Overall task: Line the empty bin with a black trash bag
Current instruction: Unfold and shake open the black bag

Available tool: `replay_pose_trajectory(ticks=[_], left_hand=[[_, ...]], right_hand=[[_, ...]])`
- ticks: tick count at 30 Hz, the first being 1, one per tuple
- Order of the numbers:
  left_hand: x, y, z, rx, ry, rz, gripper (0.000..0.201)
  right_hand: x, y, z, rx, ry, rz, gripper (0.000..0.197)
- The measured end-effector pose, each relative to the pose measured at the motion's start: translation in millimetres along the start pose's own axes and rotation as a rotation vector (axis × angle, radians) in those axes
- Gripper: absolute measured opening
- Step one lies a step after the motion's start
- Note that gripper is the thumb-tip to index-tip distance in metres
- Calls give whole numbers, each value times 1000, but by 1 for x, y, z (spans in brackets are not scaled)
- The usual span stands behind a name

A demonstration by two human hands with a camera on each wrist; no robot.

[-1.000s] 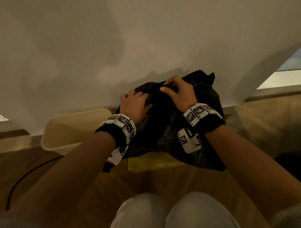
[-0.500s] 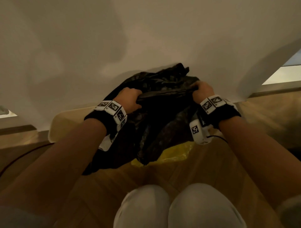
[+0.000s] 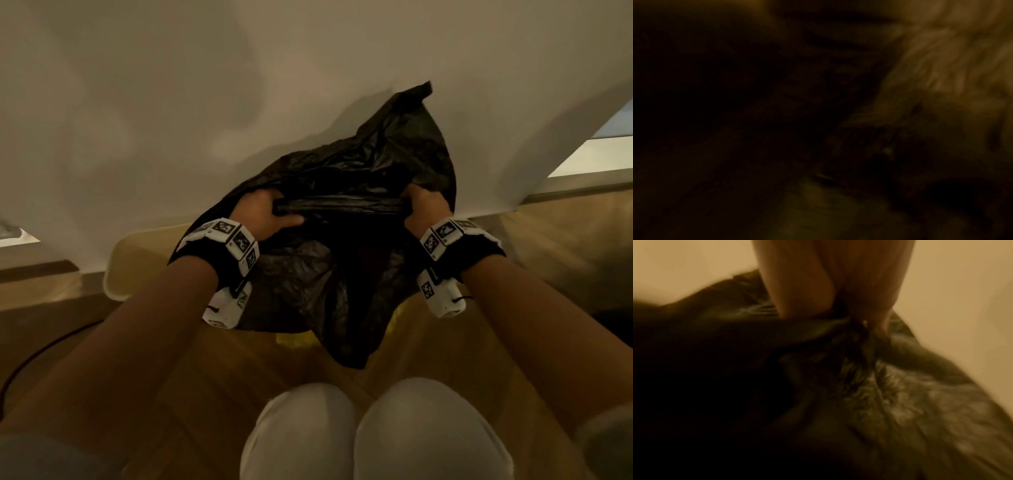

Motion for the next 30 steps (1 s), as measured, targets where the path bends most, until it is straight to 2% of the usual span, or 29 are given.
replay_pose_trajectory(ticks=[2, 4, 5, 7, 11, 13, 15, 17, 18, 19, 20, 21, 23, 26, 28, 30], left_hand=[[-3, -9, 4, -110, -32, -157, 52], [-8, -16, 6, -158, -42, -254, 37], [-11, -18, 6, -163, -29, -243, 31], [-13, -21, 8, -168, 22, -152, 32], [-3, -24, 5, -121, 83, 85, 36], [7, -23, 4, -95, 61, 162, 44], [18, -23, 3, -122, -4, 180, 67], [19, -26, 4, -180, -15, 97, 87], [16, -27, 5, -192, -5, 22, 83], [12, -27, 6, -179, 13, -58, 64], [9, -26, 8, -159, 22, -111, 37], [5, -24, 13, -154, 42, -158, 22], [-7, -20, 22, -164, 111, -221, 26], [-33, -26, 36, -232, 212, -240, 61], [-36, -35, 48, -261, 216, -220, 78], [-32, -44, 57, -246, 223, -122, 80]], right_hand=[[16, 3, -1, 33, -81, 22, 37], [24, 3, -3, -1, -127, -7, 40], [24, 1, -4, -28, -131, -58, 42], [19, -1, -5, -79, -118, -186, 45], [-15, -3, 0, -130, 24, -293, 40], [-29, -7, 4, -168, 89, -302, 52], [-33, -10, 8, -212, 103, -290, 71], [-30, -13, 12, -252, 89, -197, 89], [-27, -13, 13, -250, 84, -123, 88], [-23, -12, 15, -234, 66, -46, 77], [-18, -10, 18, -206, 54, -6, 61], [-13, -7, 21, -168, 35, -7, 49], [6, 0, 27, -95, -37, -34, 37], [43, -5, 35, -112, -186, -100, 31], [60, -19, 42, -168, -287, -284, 34], [56, -28, 47, -174, -286, -494, 36]])
Point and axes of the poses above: each hand's wrist, its own z-axis away from the middle knuckle, its own y-axis out of the back of the hand, x = y × z, the point moved 10 cm from there along -z, towards the middle knuckle, and after that the axes turned 1 degree about -y, right-handed, at the moved point
